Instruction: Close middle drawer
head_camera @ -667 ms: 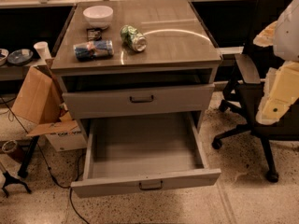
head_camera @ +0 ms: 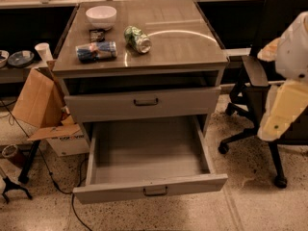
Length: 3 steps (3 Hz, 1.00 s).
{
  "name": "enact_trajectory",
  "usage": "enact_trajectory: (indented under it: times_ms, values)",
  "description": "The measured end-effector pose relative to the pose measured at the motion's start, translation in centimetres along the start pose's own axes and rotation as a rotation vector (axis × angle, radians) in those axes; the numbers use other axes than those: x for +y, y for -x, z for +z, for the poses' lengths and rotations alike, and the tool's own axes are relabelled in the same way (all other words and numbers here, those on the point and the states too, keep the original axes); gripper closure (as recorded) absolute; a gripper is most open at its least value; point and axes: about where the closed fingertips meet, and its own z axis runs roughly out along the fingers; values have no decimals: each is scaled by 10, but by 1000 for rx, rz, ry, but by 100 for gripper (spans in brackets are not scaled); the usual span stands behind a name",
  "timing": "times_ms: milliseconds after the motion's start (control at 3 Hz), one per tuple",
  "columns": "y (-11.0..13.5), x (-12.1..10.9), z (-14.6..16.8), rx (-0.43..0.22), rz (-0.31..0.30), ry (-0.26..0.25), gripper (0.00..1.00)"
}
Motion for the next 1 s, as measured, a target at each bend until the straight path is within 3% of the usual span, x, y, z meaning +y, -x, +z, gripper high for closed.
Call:
enact_trajectory:
  times_ms: [333, 667, 1000]
  values:
    - [-6, 27, 40, -43, 45, 13, 0]
    - [-18, 62, 104, -103, 130, 53, 0]
    - [-30, 101, 192, -165, 181, 141, 0]
